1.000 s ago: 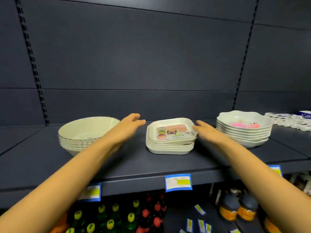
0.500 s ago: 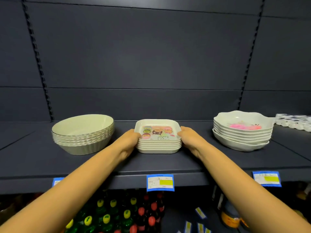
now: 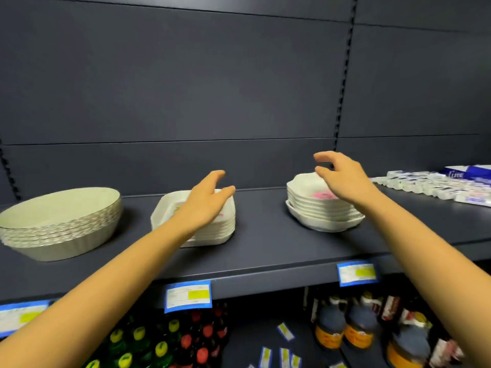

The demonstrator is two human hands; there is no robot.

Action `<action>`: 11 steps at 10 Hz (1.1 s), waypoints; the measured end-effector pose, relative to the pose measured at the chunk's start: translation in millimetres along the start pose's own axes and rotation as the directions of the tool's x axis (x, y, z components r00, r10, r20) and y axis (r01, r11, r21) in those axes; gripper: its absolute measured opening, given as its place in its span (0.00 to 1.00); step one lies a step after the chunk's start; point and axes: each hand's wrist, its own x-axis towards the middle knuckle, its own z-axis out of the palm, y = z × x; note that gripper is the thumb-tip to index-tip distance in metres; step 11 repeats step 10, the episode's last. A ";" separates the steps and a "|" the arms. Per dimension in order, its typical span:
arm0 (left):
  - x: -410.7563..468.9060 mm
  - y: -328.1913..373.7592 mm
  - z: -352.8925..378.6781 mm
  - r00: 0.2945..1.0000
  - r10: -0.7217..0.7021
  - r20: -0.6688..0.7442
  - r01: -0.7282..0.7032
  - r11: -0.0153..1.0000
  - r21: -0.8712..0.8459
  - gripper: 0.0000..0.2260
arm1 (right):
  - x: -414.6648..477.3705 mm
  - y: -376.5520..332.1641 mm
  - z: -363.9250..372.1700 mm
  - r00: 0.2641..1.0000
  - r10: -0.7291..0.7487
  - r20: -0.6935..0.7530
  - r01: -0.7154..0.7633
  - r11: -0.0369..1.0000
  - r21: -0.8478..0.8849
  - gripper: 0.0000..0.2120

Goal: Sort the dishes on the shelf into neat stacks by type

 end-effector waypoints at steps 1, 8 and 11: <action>16.5 17.9 43.4 0.994 -0.076 0.080 0.082 0.994 -0.078 0.24 | 11.9 41.7 -26.6 0.994 0.101 -0.046 -0.101 0.995 0.020 0.24; 34.1 54.2 155.0 0.925 -0.371 0.085 0.343 0.716 -0.608 0.16 | 38.2 124.5 -16.7 0.834 0.325 0.446 -0.532 0.687 0.495 0.13; 29.5 43.2 146.0 0.919 -0.379 0.112 0.376 0.749 -0.546 0.21 | 37.9 121.9 -10.0 0.861 0.283 0.423 -0.477 0.740 0.474 0.13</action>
